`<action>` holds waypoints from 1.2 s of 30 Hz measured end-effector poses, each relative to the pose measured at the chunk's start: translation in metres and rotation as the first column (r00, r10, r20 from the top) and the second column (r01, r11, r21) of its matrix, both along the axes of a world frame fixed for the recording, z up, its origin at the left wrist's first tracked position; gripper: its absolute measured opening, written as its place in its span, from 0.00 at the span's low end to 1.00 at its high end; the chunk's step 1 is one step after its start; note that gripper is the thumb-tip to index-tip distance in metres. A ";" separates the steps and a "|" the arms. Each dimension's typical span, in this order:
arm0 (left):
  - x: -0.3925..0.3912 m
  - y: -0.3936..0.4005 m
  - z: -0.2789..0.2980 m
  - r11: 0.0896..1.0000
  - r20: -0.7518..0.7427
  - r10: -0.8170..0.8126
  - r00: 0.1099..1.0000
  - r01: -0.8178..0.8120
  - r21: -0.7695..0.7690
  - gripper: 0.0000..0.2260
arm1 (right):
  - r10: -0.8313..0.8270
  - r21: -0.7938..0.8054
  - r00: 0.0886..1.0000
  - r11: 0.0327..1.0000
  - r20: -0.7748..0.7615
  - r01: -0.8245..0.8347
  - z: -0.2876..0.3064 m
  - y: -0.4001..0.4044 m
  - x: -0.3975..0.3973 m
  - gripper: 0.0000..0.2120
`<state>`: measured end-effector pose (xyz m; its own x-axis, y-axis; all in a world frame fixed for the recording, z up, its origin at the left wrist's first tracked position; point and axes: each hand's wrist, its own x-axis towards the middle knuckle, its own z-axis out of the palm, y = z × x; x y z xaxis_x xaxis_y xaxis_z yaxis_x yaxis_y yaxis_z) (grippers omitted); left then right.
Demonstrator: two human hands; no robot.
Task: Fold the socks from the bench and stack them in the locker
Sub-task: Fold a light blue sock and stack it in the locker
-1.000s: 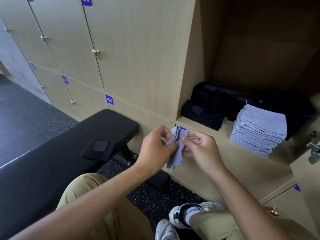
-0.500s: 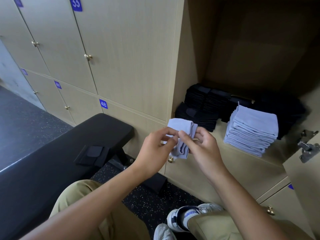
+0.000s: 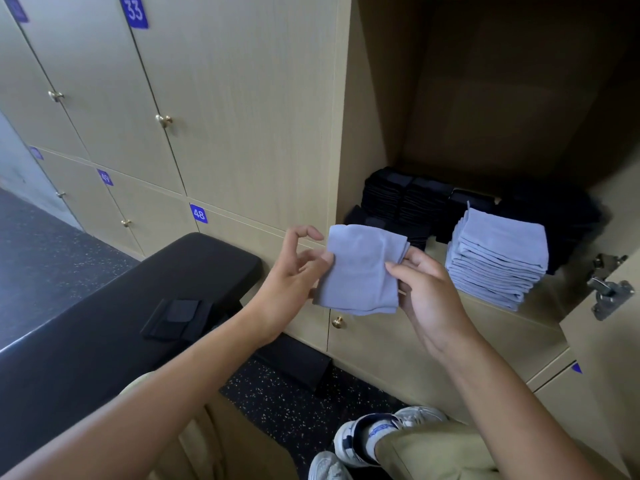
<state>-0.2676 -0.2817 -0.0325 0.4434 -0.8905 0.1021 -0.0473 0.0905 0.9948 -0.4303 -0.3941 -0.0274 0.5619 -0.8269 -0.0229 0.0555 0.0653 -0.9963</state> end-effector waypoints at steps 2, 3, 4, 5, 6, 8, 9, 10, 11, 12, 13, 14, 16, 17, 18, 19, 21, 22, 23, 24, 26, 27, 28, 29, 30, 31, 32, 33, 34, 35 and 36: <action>0.000 0.001 0.003 0.997 -0.042 -0.077 0.996 0.076 -0.004 0.06 | 0.027 0.014 1.000 1.000 -0.005 -0.027 0.002 -0.003 -0.003 0.15; 0.000 0.001 0.005 0.994 -0.058 -0.110 0.992 0.110 0.002 0.07 | 0.034 0.024 0.999 0.999 -0.007 -0.034 0.002 -0.005 -0.004 0.15; 0.001 0.000 0.004 0.990 -0.077 -0.142 0.987 0.143 0.010 0.07 | 0.038 0.036 0.999 0.999 -0.007 -0.038 0.003 -0.006 -0.006 0.15; 0.001 -0.001 0.005 0.984 -0.097 -0.172 0.980 0.175 0.018 0.07 | 0.040 0.050 0.999 0.998 -0.007 -0.040 0.003 -0.008 -0.007 0.15; 0.002 -0.002 0.005 0.979 -0.113 -0.196 0.974 0.200 0.026 0.08 | 0.040 0.063 0.999 0.997 -0.006 -0.040 0.004 -0.009 -0.009 0.15; 0.002 -0.004 0.006 0.974 -0.118 -0.218 0.969 0.224 0.044 0.10 | 0.037 0.076 0.999 0.996 -0.008 -0.037 0.005 -0.012 -0.011 0.15; 0.002 -0.006 0.006 0.973 -0.110 -0.218 0.970 0.224 0.050 0.12 | 0.033 0.075 0.999 0.997 -0.011 -0.032 0.005 -0.013 -0.012 0.15; 0.002 -0.007 0.008 0.974 -0.101 -0.215 0.971 0.221 0.052 0.13 | 0.027 0.075 1.000 0.997 -0.016 -0.025 0.005 -0.015 -0.013 0.15; 0.001 -0.010 0.009 0.976 -0.090 -0.207 0.974 0.212 0.052 0.13 | 0.018 0.075 1.000 0.997 -0.023 -0.016 0.005 -0.017 -0.014 0.14; 0.002 -0.013 0.010 0.978 -0.074 -0.199 0.977 0.203 0.052 0.14 | 0.007 0.073 0.999 0.997 -0.033 -0.005 0.005 -0.018 -0.015 0.14; 0.003 -0.015 0.011 0.979 -0.049 -0.193 0.980 0.196 0.057 0.14 | -0.004 0.066 0.999 0.998 -0.044 0.007 0.004 -0.020 -0.015 0.13; 0.004 -0.018 0.012 0.980 -0.012 -0.185 0.983 0.186 0.066 0.15 | -0.015 0.054 0.998 0.998 -0.055 0.018 0.004 -0.022 -0.016 0.12; 0.005 -0.023 0.013 0.987 0.080 -0.148 0.986 0.142 0.075 0.16 | -0.062 0.037 0.996 0.997 -0.063 0.064 0.002 -0.024 -0.016 0.13; 0.004 -0.025 0.013 0.991 0.123 -0.119 0.985 0.111 0.072 0.16 | -0.095 0.032 0.993 0.995 -0.063 0.097 0.002 -0.025 -0.016 0.14; 0.002 -0.028 0.014 0.994 0.160 -0.091 0.983 0.081 0.067 0.16 | -0.125 0.019 0.990 0.992 -0.064 0.127 0.001 -0.026 -0.016 0.15; 0.001 -0.030 0.014 0.997 0.191 -0.065 0.979 0.054 0.060 0.16 | -0.148 -0.005 0.987 0.989 -0.065 0.148 0.001 -0.026 -0.016 0.15; -0.002 -0.036 0.013 0.999 0.266 -0.031 0.964 0.018 0.048 0.13 | -0.167 -0.082 0.984 0.983 -0.063 0.161 0.003 -0.025 -0.017 0.16; -0.002 -0.038 0.013 0.999 0.305 -0.025 0.952 0.011 0.047 0.12 | -0.162 -0.124 0.984 0.980 -0.070 0.153 0.004 -0.024 -0.018 0.16; -0.003 -0.041 0.013 0.999 0.330 -0.021 0.944 0.006 0.046 0.12 | -0.152 -0.158 0.985 0.978 -0.085 0.137 0.006 -0.024 -0.019 0.15; -0.003 -0.044 0.014 0.999 0.339 -0.014 0.941 0.001 0.040 0.12 | -0.140 -0.186 0.985 0.975 -0.101 0.119 0.007 -0.024 -0.021 0.14; -0.005 -0.051 0.017 1.000 0.310 0.002 0.951 -0.011 0.027 0.13 | -0.123 -0.223 0.984 0.970 -0.125 0.093 0.009 -0.027 -0.024 0.11; -0.006 -0.055 0.018 1.000 0.293 0.009 0.956 -0.016 0.023 0.13 | -0.125 -0.232 0.984 0.968 -0.127 0.093 0.010 -0.029 -0.026 0.10; -0.007 -0.059 0.019 1.000 0.280 0.014 0.960 -0.018 0.014 0.13 | -0.127 -0.236 0.984 0.967 -0.123 0.095 0.011 -0.031 -0.028 0.10; -0.007 -0.063 0.019 1.000 0.275 0.016 0.961 -0.018 0.003 0.14 | -0.129 -0.233 0.985 0.967 -0.115 0.100 0.012 -0.033 -0.030 0.10; -0.008 -0.068 0.019 1.000 0.276 0.014 0.961 -0.014 -0.002 0.14 | -0.138 -0.230 0.985 0.967 -0.105 0.111 0.014 -0.036 -0.032 0.11; -0.008 -0.073 0.019 1.000 0.281 0.010 0.960 -0.011 0.000 0.15 | -0.156 -0.232 0.983 0.964 -0.099 0.130 0.015 -0.038 -0.034 0.12; -0.009 -0.079 0.020 1.000 0.286 0.007 0.958 -0.008 0.004 0.15 | -0.181 -0.244 0.979 0.958 -0.097 0.153 0.015 -0.042 -0.035 0.14; -0.010 -0.085 0.021 1.000 0.289 -0.002 0.957 0.000 0.007 0.16 | -0.209 -0.261 0.973 0.949 -0.095 0.178 0.016 -0.045 -0.037 0.15; -0.011 -0.092 0.023 1.000 0.289 -0.022 0.957 0.019 0.011 0.17 | -0.236 -0.279 0.967 0.939 -0.092 0.203 0.016 -0.049 -0.039 0.16; -0.012 -0.098 0.025 0.999 0.286 -0.048 0.957 0.045 0.019 0.18 | -0.260 -0.298 0.962 0.928 -0.088 0.223 0.016 -0.053 -0.041 0.17; -0.013 -0.104 0.029 0.997 0.285 -0.077 0.956 0.071 0.031 0.19 | -0.281 -0.321 0.956 0.916 -0.086 0.240 0.016 -0.058 -0.044 0.17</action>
